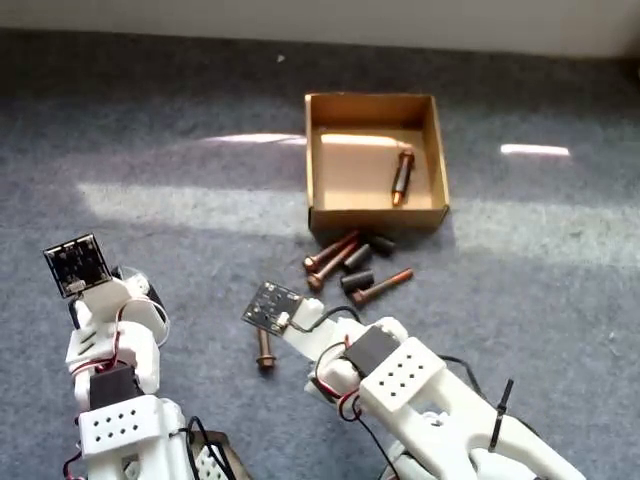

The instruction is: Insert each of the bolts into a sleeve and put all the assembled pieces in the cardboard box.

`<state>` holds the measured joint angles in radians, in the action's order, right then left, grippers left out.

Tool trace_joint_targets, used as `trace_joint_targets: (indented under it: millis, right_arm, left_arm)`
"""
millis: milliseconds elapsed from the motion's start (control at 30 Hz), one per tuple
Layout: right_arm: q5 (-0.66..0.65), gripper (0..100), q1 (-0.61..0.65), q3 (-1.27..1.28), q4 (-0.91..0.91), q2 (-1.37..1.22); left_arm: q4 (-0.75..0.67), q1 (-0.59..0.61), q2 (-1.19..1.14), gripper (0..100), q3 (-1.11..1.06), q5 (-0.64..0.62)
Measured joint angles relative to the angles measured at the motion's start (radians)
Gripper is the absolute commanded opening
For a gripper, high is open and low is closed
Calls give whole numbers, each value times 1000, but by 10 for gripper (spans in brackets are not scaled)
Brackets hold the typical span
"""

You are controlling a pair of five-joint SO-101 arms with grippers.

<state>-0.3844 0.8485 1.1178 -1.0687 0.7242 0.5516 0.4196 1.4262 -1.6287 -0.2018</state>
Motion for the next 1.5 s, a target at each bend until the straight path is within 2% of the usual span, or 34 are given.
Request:
trace_joint_targets:
  millis: [100,300,767,1000,1300,1500]
  right_arm:
    - [-46,139,-2,0,2,0]
    - [-109,224,0,0,3,0]
    - [-160,224,0,97,166,-6]
    - [-160,221,2,97,227,-173]
    - [-160,6,-6,69,241,-232]
    - [-160,5,-6,68,242,-233]
  left_arm:
    - [0,0,0,5,0,0]
    - [0,0,0,5,0,0]
    - [-2,0,0,5,-11,0]
    - [-5,0,0,5,-17,54]
    - [-5,0,0,5,-17,55]
    - [-5,0,0,5,-17,55]
